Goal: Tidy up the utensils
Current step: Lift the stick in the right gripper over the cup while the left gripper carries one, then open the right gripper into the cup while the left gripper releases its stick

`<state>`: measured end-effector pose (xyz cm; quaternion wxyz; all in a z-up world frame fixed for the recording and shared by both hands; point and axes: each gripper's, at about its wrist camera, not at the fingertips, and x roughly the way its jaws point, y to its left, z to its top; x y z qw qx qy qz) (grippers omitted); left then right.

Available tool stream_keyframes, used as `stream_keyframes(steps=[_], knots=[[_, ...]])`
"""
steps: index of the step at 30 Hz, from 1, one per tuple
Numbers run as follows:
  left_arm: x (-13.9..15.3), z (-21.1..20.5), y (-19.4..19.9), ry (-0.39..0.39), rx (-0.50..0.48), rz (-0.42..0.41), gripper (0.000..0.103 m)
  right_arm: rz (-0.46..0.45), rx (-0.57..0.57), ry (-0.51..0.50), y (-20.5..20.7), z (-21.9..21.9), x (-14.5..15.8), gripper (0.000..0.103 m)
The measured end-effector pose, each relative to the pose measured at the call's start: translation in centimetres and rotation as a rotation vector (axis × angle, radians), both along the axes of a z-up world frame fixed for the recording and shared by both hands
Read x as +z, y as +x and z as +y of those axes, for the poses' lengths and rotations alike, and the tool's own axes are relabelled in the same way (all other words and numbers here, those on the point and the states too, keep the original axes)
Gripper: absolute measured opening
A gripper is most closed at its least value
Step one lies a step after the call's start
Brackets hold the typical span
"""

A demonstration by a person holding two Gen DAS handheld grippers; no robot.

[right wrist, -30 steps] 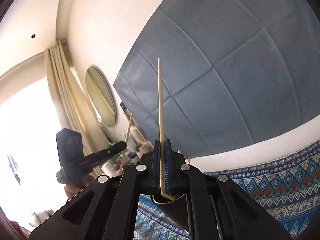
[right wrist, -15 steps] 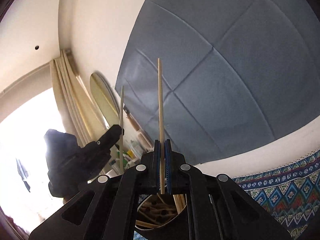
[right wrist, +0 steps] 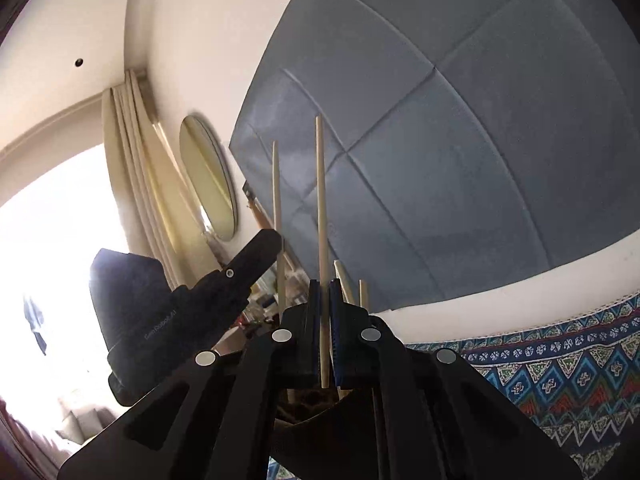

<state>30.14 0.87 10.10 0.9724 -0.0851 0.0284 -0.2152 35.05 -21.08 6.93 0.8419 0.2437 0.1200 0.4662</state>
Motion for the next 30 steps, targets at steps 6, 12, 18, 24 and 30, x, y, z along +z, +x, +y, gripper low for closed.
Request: stream_keyframes(steps=[6,12,18,24,30], knots=[[-1.1,0.2,-0.1,0.006,0.005,0.029,0.005,-0.002,-0.014,-0.040,-0.8,0.1,-0.3,0.005],[-1.8,0.0,-1.1,0.051,0.016,0.043,0.005,-0.031,-0.042,-0.115,-2.4,0.0,-0.3,0.005],[-2.2,-0.1,-2.3,0.080,0.028,0.054,0.005,-0.063,-0.094,-0.201,-4.7,-0.5,0.0,0.005],[-2.5,-0.2,-3.2,0.097,0.047,0.077,0.005,-0.068,-0.151,-0.280,-6.1,0.0,0.6,0.005],[-2.5,-0.6,-4.0,0.142,0.071,0.092,0.005,-0.084,-0.176,-0.371,-6.9,1.0,1.3,0.005]])
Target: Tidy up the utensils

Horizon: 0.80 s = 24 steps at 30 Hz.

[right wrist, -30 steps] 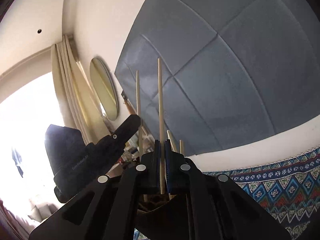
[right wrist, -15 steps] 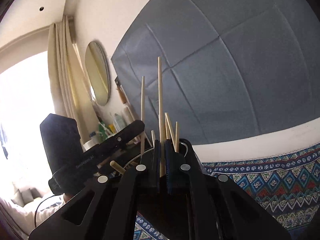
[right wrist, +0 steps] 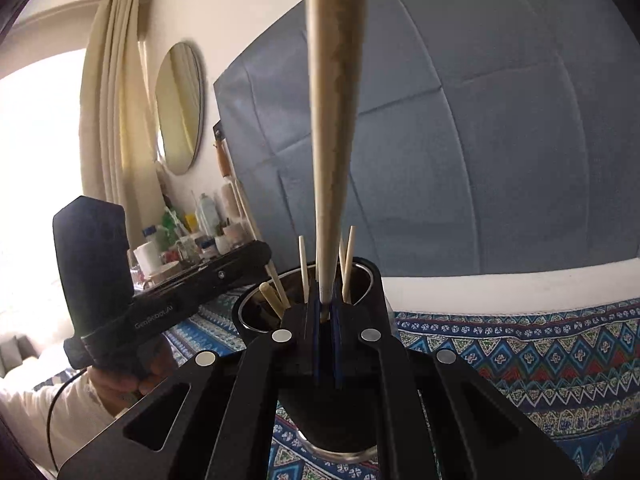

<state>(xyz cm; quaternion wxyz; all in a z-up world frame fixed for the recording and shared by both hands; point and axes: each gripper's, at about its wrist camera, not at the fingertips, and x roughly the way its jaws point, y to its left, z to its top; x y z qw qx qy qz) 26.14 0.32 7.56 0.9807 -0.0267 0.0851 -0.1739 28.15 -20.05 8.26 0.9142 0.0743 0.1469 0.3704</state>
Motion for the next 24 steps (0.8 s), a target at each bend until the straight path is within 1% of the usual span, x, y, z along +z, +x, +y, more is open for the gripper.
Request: stream_keyframes(steps=[3,6,8,10,12,13,14,15,16,17,18,19,20,21,22,24], knots=[[0.1,0.2,-0.2,-0.006,0.007,0.002,0.006,0.023,-0.004,-0.051,0.3,0.6,0.6,0.005],[0.5,0.3,-0.2,-0.004,0.009,0.012,0.013,0.059,-0.010,-0.093,0.9,1.2,1.1,0.005],[0.7,0.3,-0.3,0.005,0.014,0.005,0.017,0.075,-0.029,-0.117,1.2,1.5,1.2,0.008],[0.9,0.4,-0.4,0.008,0.017,0.001,0.029,0.088,-0.031,-0.125,1.5,1.7,1.5,0.009],[1.2,0.7,-0.6,0.010,0.020,-0.006,0.034,0.095,-0.040,-0.136,1.8,1.9,1.8,0.009],[1.3,0.8,-0.7,0.010,0.025,-0.008,0.041,0.101,-0.045,-0.144,2.0,2.1,1.9,0.019],[1.4,1.0,-0.8,0.008,0.028,-0.011,0.044,0.109,-0.053,-0.156,2.2,2.2,2.1,0.041],[1.5,1.2,-0.9,0.003,0.030,-0.015,0.050,0.110,-0.070,-0.163,2.2,2.3,2.2,0.053],[1.7,1.4,-1.1,-0.002,0.032,-0.018,0.056,0.097,-0.090,-0.161,2.1,2.2,2.5,0.063],[1.8,1.6,-1.2,-0.006,0.035,-0.021,0.059,0.083,-0.101,-0.157,1.9,2.1,2.7,0.065],[2.0,1.8,-1.4,-0.010,0.039,-0.024,0.069,0.076,-0.108,-0.154,1.8,2.0,3.0,0.070],[2.1,2.0,-1.5,-0.015,0.045,-0.030,0.080,0.072,-0.123,-0.148,1.8,2.0,3.2,0.082],[2.3,2.3,-1.7,-0.020,0.053,-0.034,0.085,0.060,-0.139,-0.137,1.6,1.8,3.4,0.088],[2.3,2.5,-1.8,-0.026,0.061,-0.033,0.094,0.047,-0.152,-0.129,1.5,1.7,3.6,0.088],[2.4,2.8,-1.8,-0.032,0.066,-0.029,0.097,0.041,-0.161,-0.127,1.5,1.6,3.7,0.088],[2.4,3.3,-2.0,-0.047,0.078,-0.018,0.097,0.039,-0.190,-0.124,1.4,1.3,3.9,0.088]])
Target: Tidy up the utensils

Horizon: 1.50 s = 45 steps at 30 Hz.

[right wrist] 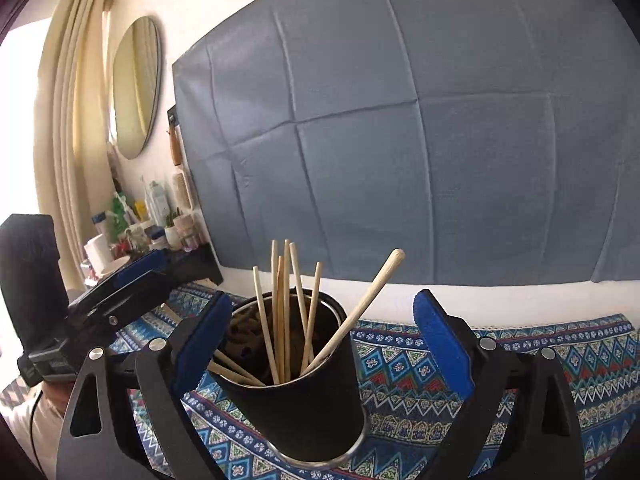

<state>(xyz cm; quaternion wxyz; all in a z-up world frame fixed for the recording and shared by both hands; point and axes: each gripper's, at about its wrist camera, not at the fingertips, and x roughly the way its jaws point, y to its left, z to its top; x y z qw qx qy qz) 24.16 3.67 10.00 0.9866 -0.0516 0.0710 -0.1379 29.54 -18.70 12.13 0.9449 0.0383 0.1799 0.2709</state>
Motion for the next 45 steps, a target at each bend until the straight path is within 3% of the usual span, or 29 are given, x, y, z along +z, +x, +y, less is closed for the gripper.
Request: stream_keyframes(steps=[5,13,20,34,45], knots=[[-0.2,1.4,-0.5,-0.023,0.053,0.033,0.097,0.001,-0.051,0.045,-0.4,-1.3,0.2,0.090],[-0.8,2.5,-2.4,0.055,0.123,0.079,0.097,-0.002,-0.088,0.059,-2.5,-2.6,0.7,0.091],[-1.5,2.8,-5.1,0.067,0.140,0.114,0.097,-0.012,-0.108,0.032,-5.7,-2.6,0.5,0.094],[-5.3,-0.8,-12.2,0.171,0.169,0.103,0.097,0.036,-0.153,-0.045,-12.3,-2.1,-3.8,0.094],[-8.4,-1.9,-14.9,0.163,0.166,0.203,0.097,0.036,-0.151,-0.109,-16.1,-0.7,-6.5,0.094]])
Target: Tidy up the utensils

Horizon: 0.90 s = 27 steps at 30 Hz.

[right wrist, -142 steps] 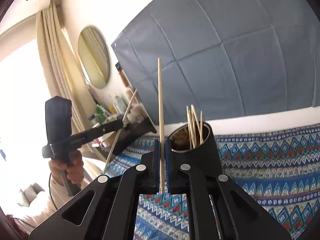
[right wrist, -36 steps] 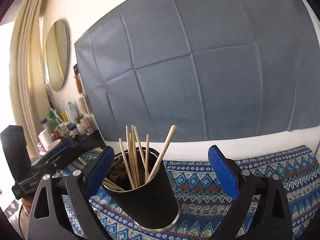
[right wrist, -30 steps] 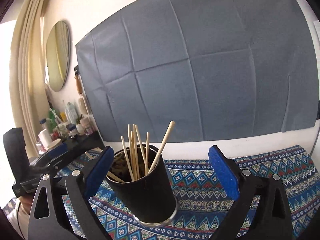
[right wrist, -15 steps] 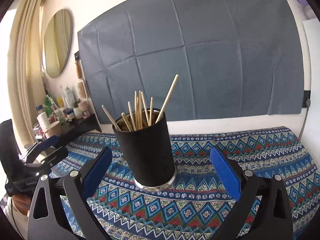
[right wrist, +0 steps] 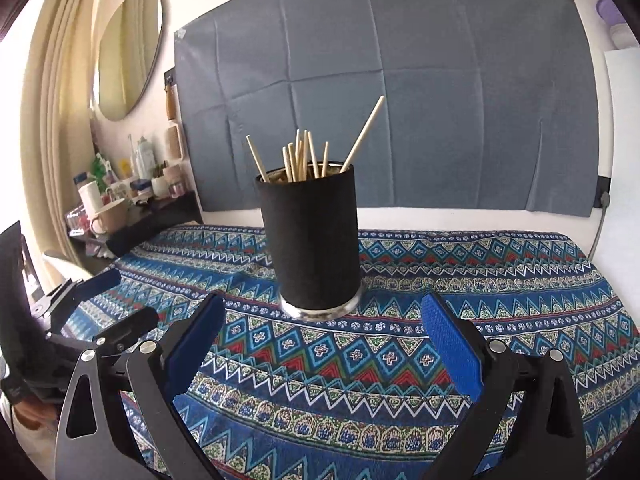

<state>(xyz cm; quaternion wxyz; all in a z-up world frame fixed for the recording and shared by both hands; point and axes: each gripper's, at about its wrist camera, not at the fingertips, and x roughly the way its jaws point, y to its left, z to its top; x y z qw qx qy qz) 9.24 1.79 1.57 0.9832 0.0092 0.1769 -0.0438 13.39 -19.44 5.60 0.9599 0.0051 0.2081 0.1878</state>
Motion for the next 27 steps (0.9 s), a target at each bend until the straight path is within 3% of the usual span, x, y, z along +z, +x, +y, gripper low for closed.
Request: stream_keyframes(steps=[9,16,27], knots=[[-1.0,0.7,-0.8,-0.092,-0.029,0.039,0.097,-0.024,-0.028,-0.034,-2.5,0.6,-2.1,0.094],[-1.1,-0.3,-0.9,-0.046,-0.043,0.036,0.097,-0.016,-0.013,-0.050,-2.5,0.9,-3.3,0.095],[-0.9,0.0,-1.4,-0.045,-0.001,0.009,0.097,0.020,-0.033,-0.063,-1.6,1.0,-3.7,0.095]])
